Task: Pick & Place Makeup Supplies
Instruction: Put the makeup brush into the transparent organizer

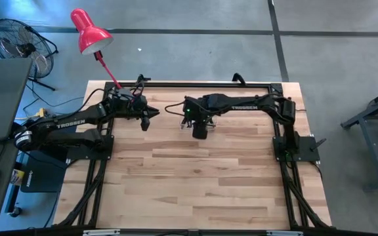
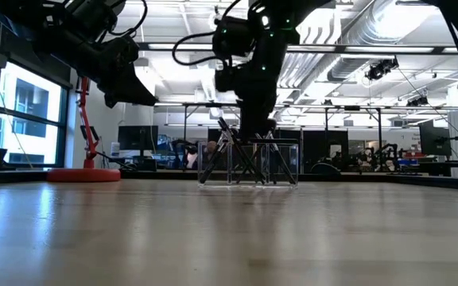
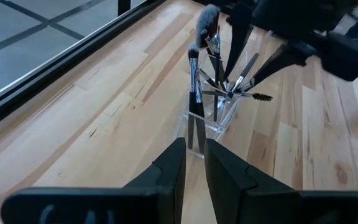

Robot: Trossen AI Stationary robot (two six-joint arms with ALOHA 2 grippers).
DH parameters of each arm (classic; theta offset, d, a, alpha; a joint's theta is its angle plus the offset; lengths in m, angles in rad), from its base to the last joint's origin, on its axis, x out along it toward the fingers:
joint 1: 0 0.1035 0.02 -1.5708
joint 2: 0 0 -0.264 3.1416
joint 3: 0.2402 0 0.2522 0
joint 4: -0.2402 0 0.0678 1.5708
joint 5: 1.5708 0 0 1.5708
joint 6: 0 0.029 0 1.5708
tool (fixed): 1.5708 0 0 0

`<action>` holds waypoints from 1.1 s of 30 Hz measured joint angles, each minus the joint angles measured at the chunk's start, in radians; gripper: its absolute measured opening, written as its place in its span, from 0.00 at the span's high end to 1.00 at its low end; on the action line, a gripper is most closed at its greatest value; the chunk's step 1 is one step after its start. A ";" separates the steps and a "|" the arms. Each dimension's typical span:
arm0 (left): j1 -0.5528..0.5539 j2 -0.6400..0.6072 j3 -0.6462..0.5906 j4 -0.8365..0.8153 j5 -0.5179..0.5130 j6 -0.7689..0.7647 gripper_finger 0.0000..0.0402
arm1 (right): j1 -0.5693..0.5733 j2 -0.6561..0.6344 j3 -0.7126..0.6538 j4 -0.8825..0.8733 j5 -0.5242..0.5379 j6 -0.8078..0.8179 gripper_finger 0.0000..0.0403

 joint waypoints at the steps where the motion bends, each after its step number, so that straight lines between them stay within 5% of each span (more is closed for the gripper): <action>1: 0.000 0.000 0.000 0.000 0.000 0.000 0.86 | 0.000 0.007 0.000 -0.001 0.001 -0.002 0.66; 6: 0.000 0.000 0.000 0.000 0.000 0.000 0.86 | 0.000 0.025 0.000 -0.001 0.011 -0.012 0.69; 18: 0.000 0.000 0.000 -0.012 0.000 0.000 0.86 | 0.000 0.026 0.000 0.003 -0.019 -0.002 0.94; 33: 0.000 0.000 0.000 -0.015 0.000 0.000 0.86 | 0.000 0.026 0.003 -0.002 -0.034 0.048 0.86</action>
